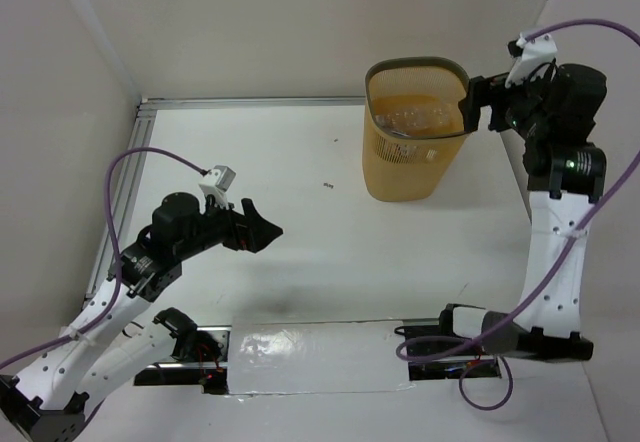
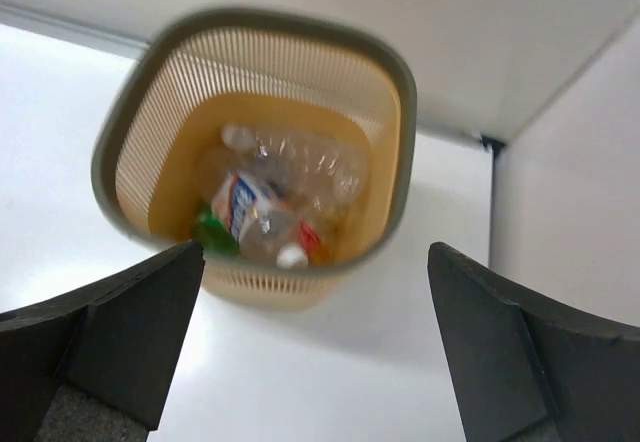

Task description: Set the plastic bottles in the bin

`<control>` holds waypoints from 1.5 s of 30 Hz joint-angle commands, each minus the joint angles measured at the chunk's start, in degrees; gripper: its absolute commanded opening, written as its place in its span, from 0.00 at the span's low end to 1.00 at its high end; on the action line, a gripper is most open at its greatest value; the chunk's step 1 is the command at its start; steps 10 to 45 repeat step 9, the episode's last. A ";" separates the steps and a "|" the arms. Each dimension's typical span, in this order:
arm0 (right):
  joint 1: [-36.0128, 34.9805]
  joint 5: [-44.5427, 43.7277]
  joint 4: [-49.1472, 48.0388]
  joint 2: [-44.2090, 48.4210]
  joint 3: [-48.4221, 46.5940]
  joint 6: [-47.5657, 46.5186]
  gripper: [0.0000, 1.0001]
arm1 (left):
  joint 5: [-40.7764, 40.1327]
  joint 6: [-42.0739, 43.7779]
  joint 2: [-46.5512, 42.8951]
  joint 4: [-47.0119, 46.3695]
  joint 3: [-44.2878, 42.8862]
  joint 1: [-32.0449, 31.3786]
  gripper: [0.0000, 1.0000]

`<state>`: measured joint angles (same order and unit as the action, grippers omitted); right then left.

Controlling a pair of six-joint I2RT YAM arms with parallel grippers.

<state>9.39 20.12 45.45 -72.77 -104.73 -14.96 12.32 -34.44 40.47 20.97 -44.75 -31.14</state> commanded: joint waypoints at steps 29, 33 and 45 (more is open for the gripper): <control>-0.25 -4.91 5.88 19.33 22.18 -0.68 1.00 | 2.27 1.74 2.77 -3.92 -3.14 0.29 1.00; -0.25 -4.91 5.88 19.33 22.18 -0.68 1.00 | 2.27 1.74 2.77 -3.92 -3.14 0.29 1.00; -0.25 -4.91 5.88 19.33 22.18 -0.68 1.00 | 2.27 1.74 2.77 -3.92 -3.14 0.29 1.00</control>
